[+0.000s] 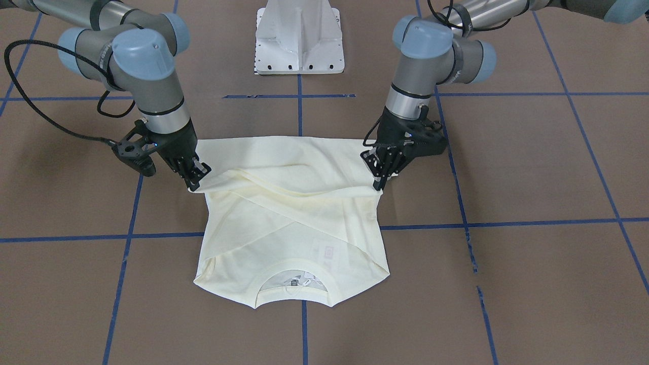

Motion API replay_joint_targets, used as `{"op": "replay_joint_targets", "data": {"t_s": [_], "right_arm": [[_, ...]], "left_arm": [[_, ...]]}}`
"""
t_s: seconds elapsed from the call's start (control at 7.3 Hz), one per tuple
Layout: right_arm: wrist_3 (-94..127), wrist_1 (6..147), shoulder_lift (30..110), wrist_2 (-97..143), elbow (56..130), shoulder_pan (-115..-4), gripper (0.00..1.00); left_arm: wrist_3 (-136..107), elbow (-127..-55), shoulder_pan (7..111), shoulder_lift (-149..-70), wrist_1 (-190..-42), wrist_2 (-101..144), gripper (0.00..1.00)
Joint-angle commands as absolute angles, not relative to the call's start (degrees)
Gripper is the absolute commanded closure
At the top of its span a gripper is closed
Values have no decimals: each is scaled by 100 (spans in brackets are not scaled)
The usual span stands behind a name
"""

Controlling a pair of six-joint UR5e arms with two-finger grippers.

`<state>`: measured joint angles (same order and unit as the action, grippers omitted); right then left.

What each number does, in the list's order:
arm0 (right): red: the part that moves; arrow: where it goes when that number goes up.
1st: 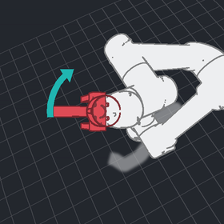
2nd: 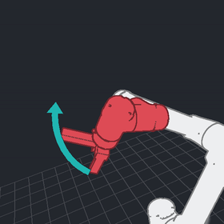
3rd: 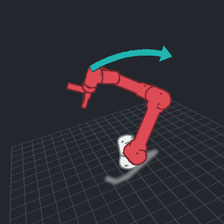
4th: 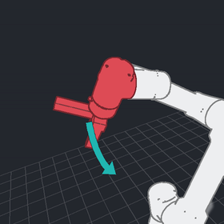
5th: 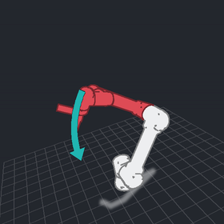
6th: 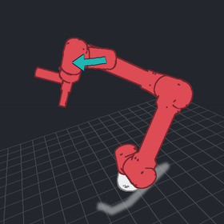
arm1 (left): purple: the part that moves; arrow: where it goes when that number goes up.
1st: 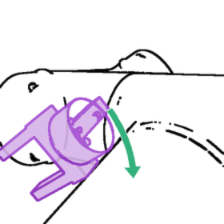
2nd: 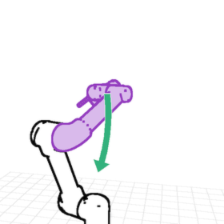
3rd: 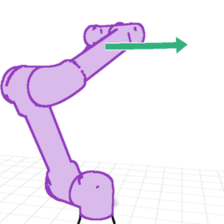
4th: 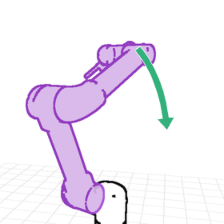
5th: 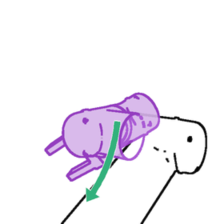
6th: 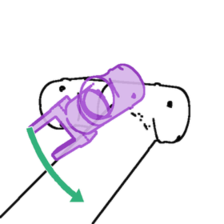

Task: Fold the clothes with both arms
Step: 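Lift the hem with both grippers and fold it toward the collar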

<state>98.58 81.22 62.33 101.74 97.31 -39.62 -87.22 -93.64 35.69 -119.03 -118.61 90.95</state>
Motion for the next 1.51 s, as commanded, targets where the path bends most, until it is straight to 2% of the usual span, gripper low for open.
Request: {"op": "replay_joint_targets", "data": {"t_s": [0.0, 0.27, 0.55, 0.96, 1.37], "right_arm": [[9791, 6661, 5846, 10221, 8163, -4305, 100], [9774, 6372, 5460, 10231, 7378, -4342, 100], [9529, 6372, 5170, 10230, 7050, -4517, 100], [9527, 6372, 4861, 10318, 6917, -4675, 100], [9414, 6372, 4799, 10582, 6891, -4886, 100]], "left_arm": [[-8378, -7838, 3980, -12207, -13134, 9088, 100], [-8341, -7253, 3981, -12304, -13499, 9070, 100], [-8341, -6743, 3973, -12331, -14059, 9070, 100], [-8350, -6855, 3999, -12384, -14106, 9079, 100], [-7844, -7284, 4183, -12227, -14098, 9141, 100]]}}
